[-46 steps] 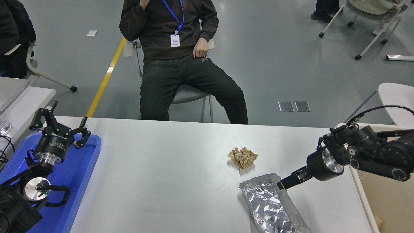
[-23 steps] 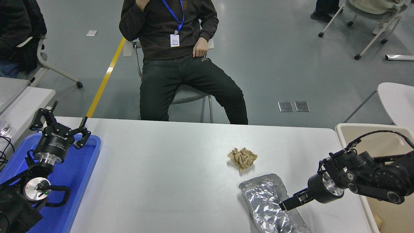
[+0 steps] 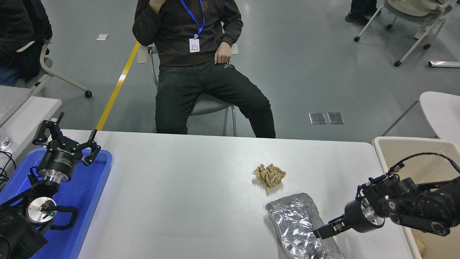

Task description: Clean the table surface

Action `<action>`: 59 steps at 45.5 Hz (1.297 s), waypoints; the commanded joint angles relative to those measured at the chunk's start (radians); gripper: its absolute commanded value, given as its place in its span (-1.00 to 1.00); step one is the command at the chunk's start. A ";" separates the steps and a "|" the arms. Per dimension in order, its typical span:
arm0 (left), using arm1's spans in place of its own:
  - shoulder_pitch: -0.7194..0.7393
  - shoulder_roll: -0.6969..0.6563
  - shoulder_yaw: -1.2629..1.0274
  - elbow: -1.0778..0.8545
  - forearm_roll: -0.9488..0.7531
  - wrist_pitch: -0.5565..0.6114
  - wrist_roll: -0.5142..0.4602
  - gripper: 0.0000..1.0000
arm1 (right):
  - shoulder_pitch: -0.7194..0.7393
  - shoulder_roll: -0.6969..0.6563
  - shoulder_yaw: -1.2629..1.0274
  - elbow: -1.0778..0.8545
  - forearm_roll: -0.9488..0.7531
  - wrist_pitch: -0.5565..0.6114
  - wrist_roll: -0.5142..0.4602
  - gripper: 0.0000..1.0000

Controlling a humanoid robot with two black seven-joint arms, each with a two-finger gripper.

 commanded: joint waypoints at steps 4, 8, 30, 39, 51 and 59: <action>0.000 0.000 0.000 -0.001 0.000 0.000 0.000 1.00 | -0.016 0.033 -0.001 -0.023 0.001 -0.025 0.003 0.43; 0.000 0.000 0.000 -0.001 0.000 0.000 0.000 1.00 | -0.014 0.045 -0.001 -0.026 0.001 -0.023 0.006 0.23; 0.000 0.000 0.000 -0.001 0.000 0.000 0.000 1.00 | -0.013 0.059 -0.041 -0.070 0.001 -0.023 0.060 -1.00; 0.000 0.000 0.000 -0.001 0.000 0.000 0.000 1.00 | -0.011 0.064 -0.042 -0.086 0.002 -0.023 0.072 -1.00; 0.000 0.000 0.000 -0.001 0.000 0.000 0.000 1.00 | 0.013 0.052 -0.041 -0.080 0.010 -0.023 0.106 -1.00; 0.000 0.000 0.000 -0.001 0.000 0.000 0.000 1.00 | 0.048 0.009 -0.041 -0.063 0.016 -0.017 0.144 -1.00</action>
